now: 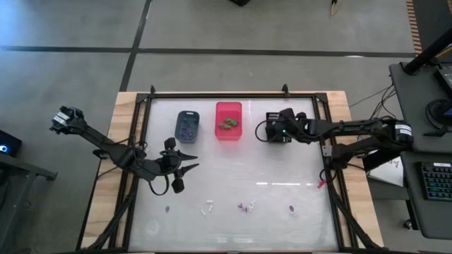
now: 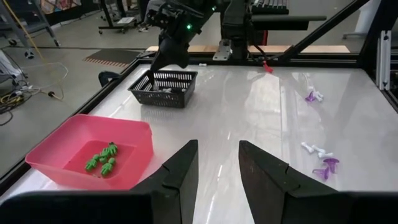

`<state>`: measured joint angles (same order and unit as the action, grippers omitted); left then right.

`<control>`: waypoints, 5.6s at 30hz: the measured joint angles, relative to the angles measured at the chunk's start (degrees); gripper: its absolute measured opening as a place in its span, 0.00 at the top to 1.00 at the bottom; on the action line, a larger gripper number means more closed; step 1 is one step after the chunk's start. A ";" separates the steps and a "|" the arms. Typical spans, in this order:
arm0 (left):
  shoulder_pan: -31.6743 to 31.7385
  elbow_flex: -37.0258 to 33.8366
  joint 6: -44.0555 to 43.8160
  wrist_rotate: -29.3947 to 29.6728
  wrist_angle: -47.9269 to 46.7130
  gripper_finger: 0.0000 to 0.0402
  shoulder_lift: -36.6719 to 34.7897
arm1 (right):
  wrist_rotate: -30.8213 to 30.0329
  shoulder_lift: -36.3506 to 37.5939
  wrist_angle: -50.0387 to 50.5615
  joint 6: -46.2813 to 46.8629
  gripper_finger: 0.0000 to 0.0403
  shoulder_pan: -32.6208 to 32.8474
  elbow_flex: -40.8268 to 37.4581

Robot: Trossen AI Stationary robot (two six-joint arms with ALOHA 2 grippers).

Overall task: Sort Halloween decoration
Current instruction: Put the white bone toy into the black bin, then put the purple witch hat toy into the blue bin, then put the white bone toy into the black bin

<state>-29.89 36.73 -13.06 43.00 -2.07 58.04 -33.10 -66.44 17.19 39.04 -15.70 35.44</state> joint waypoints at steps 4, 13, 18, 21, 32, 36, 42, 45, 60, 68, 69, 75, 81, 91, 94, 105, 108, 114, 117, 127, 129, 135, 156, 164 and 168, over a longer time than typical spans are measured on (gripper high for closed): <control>0.00 0.00 -1.12 0.00 -0.04 0.76 0.00 | 0.04 0.18 -0.31 0.41 0.85 0.07 0.00; -0.07 1.38 -24.21 -12.36 -8.65 0.76 0.05 | 2.74 0.66 -3.15 0.68 0.85 4.06 1.10; -0.95 6.80 -50.02 -24.33 -31.78 0.76 4.01 | 3.10 0.66 -3.41 0.81 0.85 7.18 2.01; -2.60 9.63 -58.77 -32.40 -39.95 0.76 8.86 | 3.09 0.66 -4.44 0.81 0.85 8.26 2.29; -8.56 24.09 -68.07 -40.89 -54.96 0.76 26.85 | 3.10 0.47 -7.26 -0.88 0.85 9.22 2.45; -9.79 26.64 -72.02 -42.84 -56.24 0.75 33.10 | 3.39 0.33 -7.26 -1.57 0.85 9.24 2.45; -10.58 28.28 -73.31 -46.50 -56.48 0.68 38.99 | 3.55 0.33 -7.26 -1.76 0.85 9.53 2.43; -10.62 28.34 -73.80 -47.31 -56.66 0.62 40.17 | 3.52 0.33 -7.26 -1.76 0.85 10.11 2.43; -12.09 27.18 -74.53 -48.57 -56.82 0.59 42.90 | 3.54 0.33 -8.07 -1.55 0.85 11.86 2.43; -12.46 24.61 -74.95 -48.57 -53.46 0.66 42.84 | 3.54 0.33 -9.14 -1.52 0.85 13.02 2.40; -12.46 24.61 -74.78 -48.57 -53.45 0.67 42.84 | 3.56 0.33 -9.16 -1.52 0.85 13.15 2.40; -12.57 24.61 -74.53 -48.57 -53.44 0.76 42.79 | 3.54 0.33 -9.16 -0.06 0.85 13.46 2.40; -12.68 24.61 -73.90 -48.57 -53.44 0.90 42.75 | 3.54 0.33 -9.16 -0.04 0.85 13.46 2.40; -12.68 24.62 -70.89 -45.48 -53.77 1.00 39.70 | 3.54 0.33 -9.11 -0.02 0.85 13.73 2.40; -12.67 25.02 -68.13 -40.03 -54.20 1.00 36.93 | 3.50 0.33 -9.01 -0.02 0.85 14.11 2.40; -2.85 24.91 -54.29 4.61 -68.57 1.00 22.62 | 3.52 0.33 -9.01 0.09 0.85 15.47 2.38; 4.64 24.51 -48.88 11.42 -71.44 1.00 18.73 | 3.50 0.33 -9.01 0.73 0.85 15.56 2.38; 24.79 24.23 -23.96 9.17 -62.89 1.00 15.41 | 3.50 0.33 -9.11 0.99 0.85 15.58 2.38; 35.57 23.86 -9.60 -2.60 -55.55 1.00 16.06 | 3.52 0.33 -9.14 1.03 0.85 15.58 2.38; 59.24 22.01 12.41 -24.61 -41.55 1.00 24.69 | 3.52 0.33 -9.13 1.05 0.85 15.58 2.38; 60.93 22.07 13.88 -27.14 -40.85 0.98 26.82 | 3.52 0.33 -9.07 1.06 0.85 15.58 2.38; 62.37 22.38 16.02 -27.58 -40.52 0.90 31.59 | 3.52 0.33 -9.03 1.10 0.85 16.22 2.38; 39.77 16.07 9.22 -28.74 -26.33 0.72 12.54 | 31.98 -15.17 7.91 12.49 0.85 28.90 22.38; 29.80 9.60 9.51 -28.62 -13.34 0.72 7.14 | 33.10 -30.94 33.05 -4.85 0.85 35.81 39.50; 27.49 6.96 9.51 -28.59 -9.26 0.72 5.51 | 33.51 -36.43 34.65 -18.49 0.85 39.92 42.06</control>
<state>-2.40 43.69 -3.55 14.41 -11.32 63.55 0.41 -102.86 51.84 20.55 24.22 77.50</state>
